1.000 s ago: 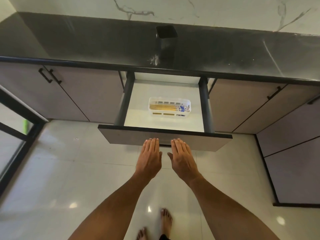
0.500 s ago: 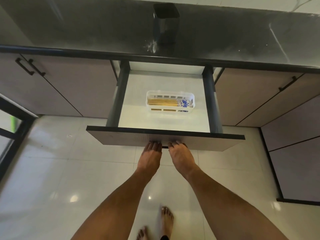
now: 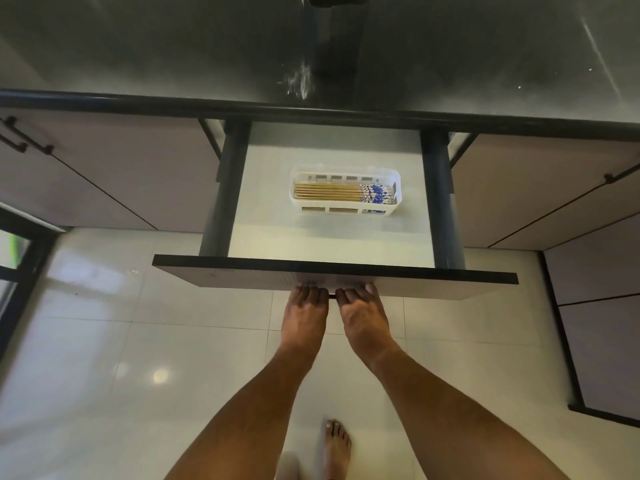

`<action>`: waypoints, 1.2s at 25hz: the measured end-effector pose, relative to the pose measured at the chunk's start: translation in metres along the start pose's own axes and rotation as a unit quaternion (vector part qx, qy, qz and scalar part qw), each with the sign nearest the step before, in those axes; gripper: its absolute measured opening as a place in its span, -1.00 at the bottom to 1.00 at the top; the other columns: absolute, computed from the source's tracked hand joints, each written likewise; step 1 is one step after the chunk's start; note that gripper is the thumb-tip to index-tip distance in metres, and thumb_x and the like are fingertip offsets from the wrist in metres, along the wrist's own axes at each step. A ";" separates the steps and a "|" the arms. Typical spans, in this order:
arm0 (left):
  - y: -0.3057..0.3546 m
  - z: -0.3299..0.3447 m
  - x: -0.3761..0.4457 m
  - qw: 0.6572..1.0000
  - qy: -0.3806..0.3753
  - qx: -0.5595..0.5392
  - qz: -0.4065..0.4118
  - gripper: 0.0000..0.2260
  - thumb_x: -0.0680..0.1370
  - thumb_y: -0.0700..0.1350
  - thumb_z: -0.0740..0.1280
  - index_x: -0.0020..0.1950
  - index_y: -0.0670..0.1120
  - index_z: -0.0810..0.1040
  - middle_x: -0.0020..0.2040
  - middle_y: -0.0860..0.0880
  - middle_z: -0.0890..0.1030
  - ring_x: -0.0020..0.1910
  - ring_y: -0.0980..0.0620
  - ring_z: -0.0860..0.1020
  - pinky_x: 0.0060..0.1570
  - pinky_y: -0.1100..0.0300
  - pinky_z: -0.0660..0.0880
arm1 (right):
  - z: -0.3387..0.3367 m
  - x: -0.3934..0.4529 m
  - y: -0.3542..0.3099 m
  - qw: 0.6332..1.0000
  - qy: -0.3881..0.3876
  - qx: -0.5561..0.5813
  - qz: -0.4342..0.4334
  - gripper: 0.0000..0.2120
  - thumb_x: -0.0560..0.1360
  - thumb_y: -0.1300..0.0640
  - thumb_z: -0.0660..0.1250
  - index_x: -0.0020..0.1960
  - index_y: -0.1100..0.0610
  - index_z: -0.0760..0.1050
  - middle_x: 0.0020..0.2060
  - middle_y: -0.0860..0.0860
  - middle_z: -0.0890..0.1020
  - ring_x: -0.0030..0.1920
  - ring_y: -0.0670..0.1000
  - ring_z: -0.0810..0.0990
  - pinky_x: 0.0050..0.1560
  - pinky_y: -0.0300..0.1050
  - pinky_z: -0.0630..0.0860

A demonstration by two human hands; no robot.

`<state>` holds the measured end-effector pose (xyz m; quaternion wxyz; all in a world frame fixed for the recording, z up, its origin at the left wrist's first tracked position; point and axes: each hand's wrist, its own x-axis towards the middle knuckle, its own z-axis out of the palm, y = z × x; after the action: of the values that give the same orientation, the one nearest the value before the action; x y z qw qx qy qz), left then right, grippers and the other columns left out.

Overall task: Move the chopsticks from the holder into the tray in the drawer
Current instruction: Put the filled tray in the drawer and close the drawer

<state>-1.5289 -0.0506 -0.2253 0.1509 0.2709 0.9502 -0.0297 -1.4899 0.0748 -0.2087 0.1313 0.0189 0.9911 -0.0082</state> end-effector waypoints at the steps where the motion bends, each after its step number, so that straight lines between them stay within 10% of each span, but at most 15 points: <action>1: -0.001 0.000 0.010 1.000 0.003 0.002 -0.001 -0.27 0.42 -0.07 0.59 0.52 -0.15 0.35 0.43 -0.15 0.49 0.50 -0.15 0.39 0.59 -0.03 0.03 | 0.000 0.009 0.003 1.000 0.006 -0.004 -0.001 -0.39 0.37 0.20 0.59 0.39 0.14 0.55 0.31 0.11 0.64 0.41 0.17 0.52 0.55 0.11 0.06; 5: -0.007 -0.004 0.047 0.999 0.037 0.007 -0.008 -0.22 0.32 -0.05 0.65 0.48 -0.13 0.43 0.38 -0.13 0.55 0.45 -0.14 0.45 0.56 -0.01 0.00 | -0.004 0.047 0.015 0.999 0.037 -0.015 -0.017 -0.32 0.12 0.20 0.72 0.23 0.18 0.66 0.14 0.14 0.72 0.25 0.20 0.65 0.45 0.15 0.35; 10: -0.016 -0.022 0.106 0.998 0.066 -0.004 -0.023 -0.17 0.34 -0.05 0.64 0.53 -0.13 0.37 0.47 -0.14 0.49 0.52 -0.13 0.37 0.57 -0.02 -0.04 | -0.018 0.105 0.037 0.998 0.036 -0.041 -0.011 -0.38 0.44 0.17 0.53 0.46 0.15 0.46 0.40 0.13 0.56 0.47 0.20 0.45 0.55 0.15 -0.04; 20: -0.039 -0.052 0.227 0.991 0.129 -0.026 -0.031 -0.28 0.34 -0.11 0.65 0.45 -0.16 0.47 0.35 -0.16 0.58 0.43 -0.17 0.49 0.55 -0.04 0.24 | -0.045 0.221 0.076 0.995 0.059 -0.078 -0.011 -0.48 0.58 0.10 0.38 0.51 0.15 0.38 0.39 0.11 0.55 0.43 0.17 0.48 0.58 0.10 0.11; 26: -0.051 -0.071 0.282 0.993 0.112 0.003 -0.034 -0.10 0.37 -0.07 0.62 0.59 -0.11 0.21 0.53 -0.15 0.37 0.57 -0.16 0.27 0.58 -0.05 -0.04 | -0.063 0.280 0.092 0.992 0.025 -0.121 -0.008 -0.27 0.55 0.07 0.42 0.61 0.14 0.16 0.53 0.15 0.35 0.57 0.21 0.24 0.60 0.14 -0.03; 30: -0.054 -0.075 0.299 0.985 0.169 0.008 -0.031 -0.27 0.34 -0.11 0.64 0.46 -0.13 0.46 0.37 -0.15 0.56 0.43 -0.14 0.49 0.54 -0.04 0.19 | -0.062 0.292 0.098 0.987 0.066 -0.148 0.008 -0.34 0.51 0.13 0.48 0.53 0.16 0.32 0.44 0.13 0.48 0.48 0.20 0.39 0.58 0.12 0.14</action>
<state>-1.8188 0.0651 -0.2462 -0.0147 0.2436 0.9698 0.0045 -1.7842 0.1841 -0.2259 0.0671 0.0073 0.9877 0.1410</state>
